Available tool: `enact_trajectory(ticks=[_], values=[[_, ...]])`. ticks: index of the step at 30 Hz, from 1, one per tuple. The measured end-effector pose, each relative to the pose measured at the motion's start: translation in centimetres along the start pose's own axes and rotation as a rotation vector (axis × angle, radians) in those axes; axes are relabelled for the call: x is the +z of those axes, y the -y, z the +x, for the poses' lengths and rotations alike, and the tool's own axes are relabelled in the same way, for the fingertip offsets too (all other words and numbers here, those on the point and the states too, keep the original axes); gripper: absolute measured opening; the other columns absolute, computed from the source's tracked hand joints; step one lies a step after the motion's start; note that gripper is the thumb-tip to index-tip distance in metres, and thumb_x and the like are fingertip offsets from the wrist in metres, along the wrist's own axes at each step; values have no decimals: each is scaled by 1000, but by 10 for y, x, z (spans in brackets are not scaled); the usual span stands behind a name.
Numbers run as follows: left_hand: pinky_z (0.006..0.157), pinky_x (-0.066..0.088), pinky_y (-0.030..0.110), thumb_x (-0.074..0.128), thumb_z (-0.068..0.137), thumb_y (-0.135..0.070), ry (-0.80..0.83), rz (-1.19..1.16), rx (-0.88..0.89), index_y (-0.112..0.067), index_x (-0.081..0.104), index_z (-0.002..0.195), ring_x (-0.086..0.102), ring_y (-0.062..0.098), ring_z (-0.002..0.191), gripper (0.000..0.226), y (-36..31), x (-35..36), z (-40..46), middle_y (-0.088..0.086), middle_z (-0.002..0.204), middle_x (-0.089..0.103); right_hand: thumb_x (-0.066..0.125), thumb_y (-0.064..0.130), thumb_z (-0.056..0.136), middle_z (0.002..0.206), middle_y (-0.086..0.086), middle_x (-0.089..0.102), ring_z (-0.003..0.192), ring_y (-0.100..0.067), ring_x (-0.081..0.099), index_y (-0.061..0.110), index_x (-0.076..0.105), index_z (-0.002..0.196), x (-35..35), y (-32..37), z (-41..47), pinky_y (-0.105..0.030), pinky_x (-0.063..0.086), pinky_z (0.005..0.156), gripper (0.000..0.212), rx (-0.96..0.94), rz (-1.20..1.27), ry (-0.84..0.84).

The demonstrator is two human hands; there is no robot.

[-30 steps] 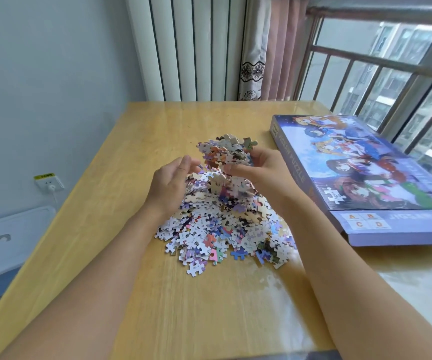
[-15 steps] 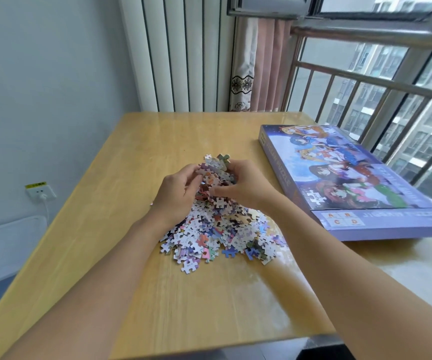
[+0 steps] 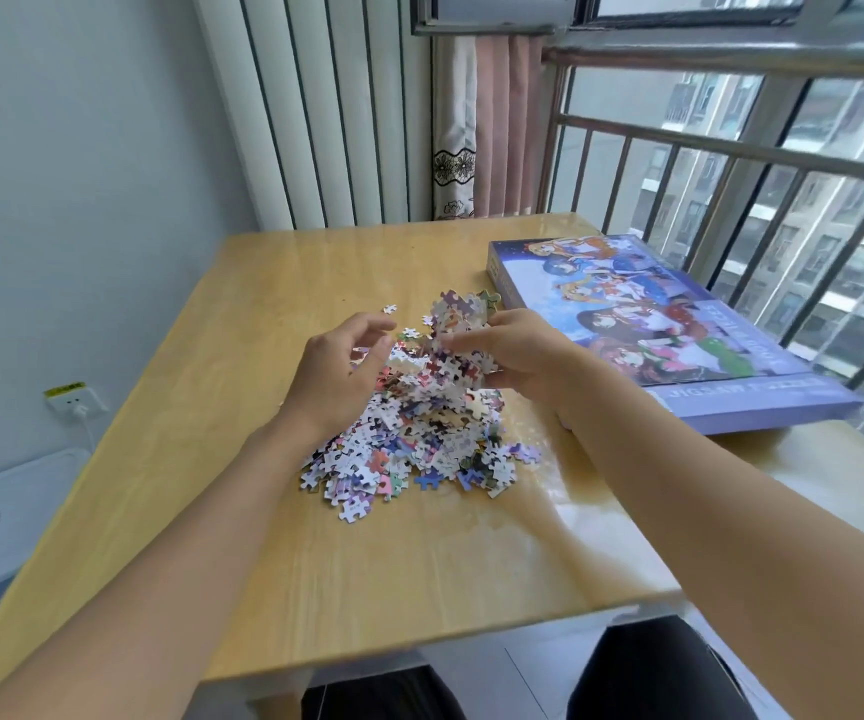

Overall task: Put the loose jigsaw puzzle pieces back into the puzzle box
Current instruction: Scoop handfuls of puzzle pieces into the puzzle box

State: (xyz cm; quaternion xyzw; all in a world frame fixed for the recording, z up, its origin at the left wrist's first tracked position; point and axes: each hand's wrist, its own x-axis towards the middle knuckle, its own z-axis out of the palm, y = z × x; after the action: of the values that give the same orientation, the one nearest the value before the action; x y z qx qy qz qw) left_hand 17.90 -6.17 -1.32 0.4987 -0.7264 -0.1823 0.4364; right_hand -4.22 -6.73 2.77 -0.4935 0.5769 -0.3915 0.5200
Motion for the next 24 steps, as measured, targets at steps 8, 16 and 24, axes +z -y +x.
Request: enact_trajectory(ticks=[8, 16, 24], values=[[84, 53, 22, 58, 98, -16, 83, -19, -38, -28, 67, 117, 63, -5, 98, 24, -31, 27, -20, -13, 105, 70, 81, 15, 83, 125, -14, 69, 110, -30, 68, 4, 75, 104, -28, 4, -28, -47, 56, 97, 25, 161, 134, 143], [95, 45, 28, 73, 89, -28, 199, 139, 51, -25, 59, 131, 57, 9, 113, 45, -55, 59, -24, -6, 125, 63, 76, 14, 87, 99, -10, 77, 78, -20, 75, 2, 71, 107, -69, 6, -67, -33, 63, 66, 24, 159, 212, 205], [92, 43, 30, 72, 76, -47, 366, 310, 210, 1, 69, 108, 58, 23, 104, 57, -106, 126, -24, 12, 109, 67, 76, 14, 86, 112, -11, 74, 98, -25, 71, 5, 71, 107, -110, 3, -99, -42, 60, 90, 23, 180, 282, 238]])
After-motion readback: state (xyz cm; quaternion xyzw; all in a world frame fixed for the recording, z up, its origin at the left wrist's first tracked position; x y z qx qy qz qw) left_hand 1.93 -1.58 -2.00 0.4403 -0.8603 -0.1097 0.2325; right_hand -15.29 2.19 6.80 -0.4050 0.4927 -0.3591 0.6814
